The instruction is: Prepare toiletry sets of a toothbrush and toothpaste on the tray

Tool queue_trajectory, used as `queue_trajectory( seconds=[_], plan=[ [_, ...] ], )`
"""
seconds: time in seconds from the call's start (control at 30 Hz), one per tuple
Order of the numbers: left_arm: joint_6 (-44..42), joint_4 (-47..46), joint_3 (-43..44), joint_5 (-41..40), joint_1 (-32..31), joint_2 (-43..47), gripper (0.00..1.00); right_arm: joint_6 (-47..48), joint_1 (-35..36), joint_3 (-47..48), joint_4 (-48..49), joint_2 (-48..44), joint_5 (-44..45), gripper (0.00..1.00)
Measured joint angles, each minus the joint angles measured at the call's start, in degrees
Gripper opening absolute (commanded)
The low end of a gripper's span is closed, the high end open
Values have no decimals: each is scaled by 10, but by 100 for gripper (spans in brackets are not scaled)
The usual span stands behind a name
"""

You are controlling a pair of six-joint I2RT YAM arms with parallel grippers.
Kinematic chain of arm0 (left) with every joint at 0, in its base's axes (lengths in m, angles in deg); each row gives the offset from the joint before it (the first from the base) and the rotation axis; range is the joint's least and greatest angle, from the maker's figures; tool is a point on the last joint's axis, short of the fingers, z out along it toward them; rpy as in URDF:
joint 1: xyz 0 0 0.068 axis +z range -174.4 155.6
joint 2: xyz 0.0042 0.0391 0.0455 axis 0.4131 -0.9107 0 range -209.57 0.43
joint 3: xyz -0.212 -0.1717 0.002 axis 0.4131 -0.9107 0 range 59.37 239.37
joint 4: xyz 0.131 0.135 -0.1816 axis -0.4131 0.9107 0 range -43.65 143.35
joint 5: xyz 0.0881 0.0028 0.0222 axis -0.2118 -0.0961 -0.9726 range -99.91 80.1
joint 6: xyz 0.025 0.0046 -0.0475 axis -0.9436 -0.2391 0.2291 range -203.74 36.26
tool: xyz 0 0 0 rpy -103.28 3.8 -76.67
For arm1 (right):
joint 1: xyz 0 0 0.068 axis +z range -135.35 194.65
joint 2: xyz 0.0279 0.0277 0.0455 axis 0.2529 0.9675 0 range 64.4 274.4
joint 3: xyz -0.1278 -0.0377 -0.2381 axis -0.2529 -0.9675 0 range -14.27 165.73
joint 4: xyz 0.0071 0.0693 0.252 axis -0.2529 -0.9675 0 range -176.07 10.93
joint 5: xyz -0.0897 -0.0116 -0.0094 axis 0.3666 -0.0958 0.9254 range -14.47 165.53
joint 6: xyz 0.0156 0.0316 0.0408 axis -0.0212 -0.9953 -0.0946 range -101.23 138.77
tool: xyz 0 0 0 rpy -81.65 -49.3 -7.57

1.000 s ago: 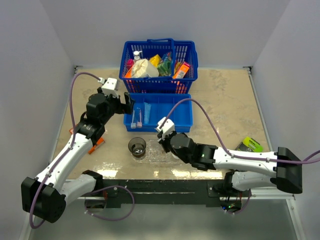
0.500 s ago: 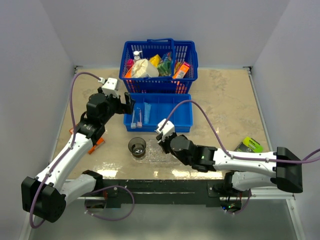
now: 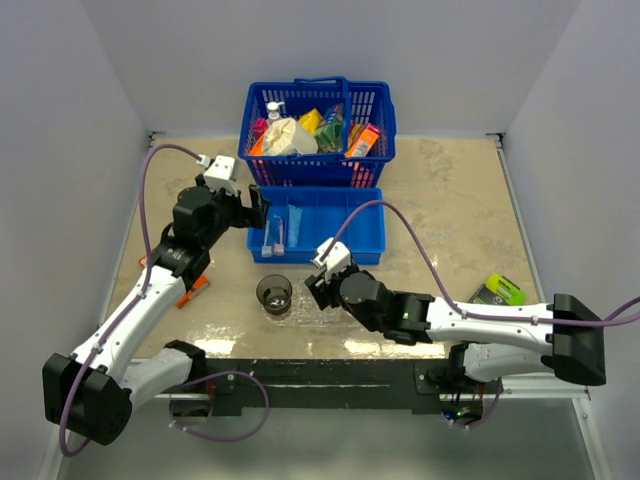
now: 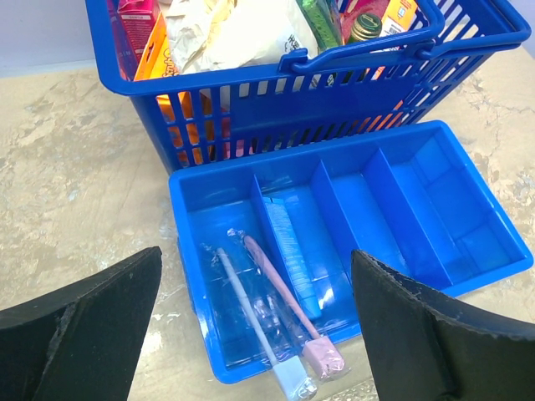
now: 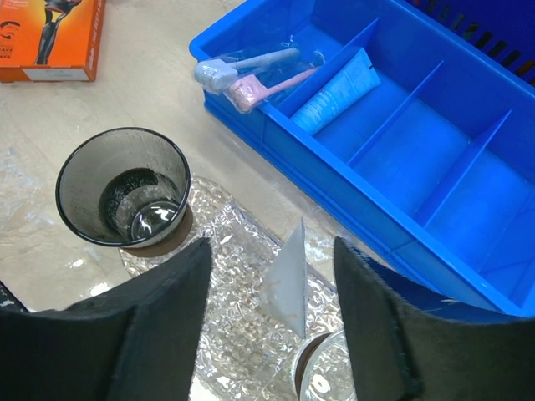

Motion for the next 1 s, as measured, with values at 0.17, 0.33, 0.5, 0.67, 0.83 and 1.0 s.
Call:
queue_trajectory(
  seconds=[0.17, 0.33, 0.5, 0.67, 0.83, 1.0],
  plan=[
    [0, 2, 2, 0, 0, 0, 98, -17, 0, 0, -2, -9, -1, 71],
    [0, 9, 4, -1, 0, 4, 98, -40, 0, 8, -7, -34, 2, 72],
    [0, 9, 4, -1, 0, 9, 96, -58, -3, 41, -23, -51, 3, 72],
    [-2, 9, 4, -5, -1, 9, 94, -77, -23, 47, -37, -92, -16, 70],
    [-19, 10, 4, -39, -27, 9, 93, -104, -103, 47, -62, -141, -79, 66],
    [-47, 20, 4, -99, -89, 7, 93, -129, -206, 38, -89, -194, -135, 65]
  ],
)
